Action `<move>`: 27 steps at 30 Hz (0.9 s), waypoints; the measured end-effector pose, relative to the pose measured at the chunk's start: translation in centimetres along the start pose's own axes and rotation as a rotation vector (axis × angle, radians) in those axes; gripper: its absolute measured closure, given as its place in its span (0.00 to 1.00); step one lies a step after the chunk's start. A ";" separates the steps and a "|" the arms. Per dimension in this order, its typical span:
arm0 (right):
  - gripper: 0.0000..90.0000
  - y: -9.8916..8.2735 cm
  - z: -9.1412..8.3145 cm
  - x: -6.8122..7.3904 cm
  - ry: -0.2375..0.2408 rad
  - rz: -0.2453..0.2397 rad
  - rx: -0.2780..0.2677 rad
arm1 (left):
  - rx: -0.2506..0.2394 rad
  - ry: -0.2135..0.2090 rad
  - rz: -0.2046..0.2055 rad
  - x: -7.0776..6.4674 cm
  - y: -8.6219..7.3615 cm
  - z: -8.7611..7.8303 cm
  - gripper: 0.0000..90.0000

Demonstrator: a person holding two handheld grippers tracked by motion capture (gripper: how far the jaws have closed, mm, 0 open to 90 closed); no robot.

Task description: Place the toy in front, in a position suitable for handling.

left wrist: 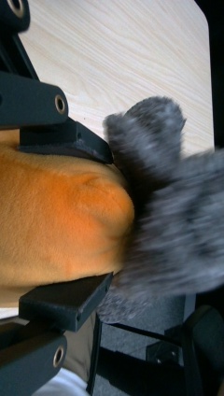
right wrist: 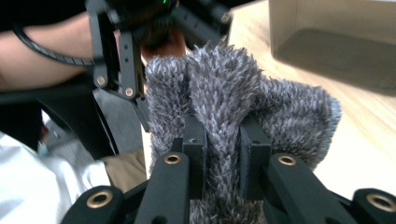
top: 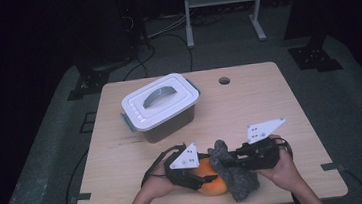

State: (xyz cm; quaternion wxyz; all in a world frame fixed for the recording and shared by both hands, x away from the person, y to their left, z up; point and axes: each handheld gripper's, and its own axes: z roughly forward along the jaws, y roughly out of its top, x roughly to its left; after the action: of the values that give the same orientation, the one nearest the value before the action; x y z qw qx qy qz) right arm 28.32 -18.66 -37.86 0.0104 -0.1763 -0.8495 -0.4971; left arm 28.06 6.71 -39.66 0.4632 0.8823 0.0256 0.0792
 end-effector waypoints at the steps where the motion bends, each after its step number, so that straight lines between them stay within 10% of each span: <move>1: 0.84 -0.1 0.3 0.0 -0.003 -0.005 0.019 | 0.002 0.001 -0.003 0.0 -0.1 0.2 0.40; 12: 0.84 -2.1 0.7 -1.4 0.005 0.050 0.075 | 0.010 -0.052 -0.085 1.1 -1.5 -0.8 0.11; 20: 0.84 -3.6 0.7 -2.9 -0.001 0.111 0.106 | -0.016 -0.055 -0.095 1.8 -2.3 -1.9 0.39; 27: 0.84 -4.6 0.6 -4.2 -0.012 0.156 0.143 | -0.032 -0.029 -0.101 2.0 -2.1 -2.6 0.44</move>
State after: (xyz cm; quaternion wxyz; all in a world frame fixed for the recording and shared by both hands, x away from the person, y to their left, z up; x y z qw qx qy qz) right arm 30.91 -21.38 -42.85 0.0568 -0.2436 -0.8665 -0.4320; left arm 29.69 10.21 -39.71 0.4812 0.8734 0.0622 0.0432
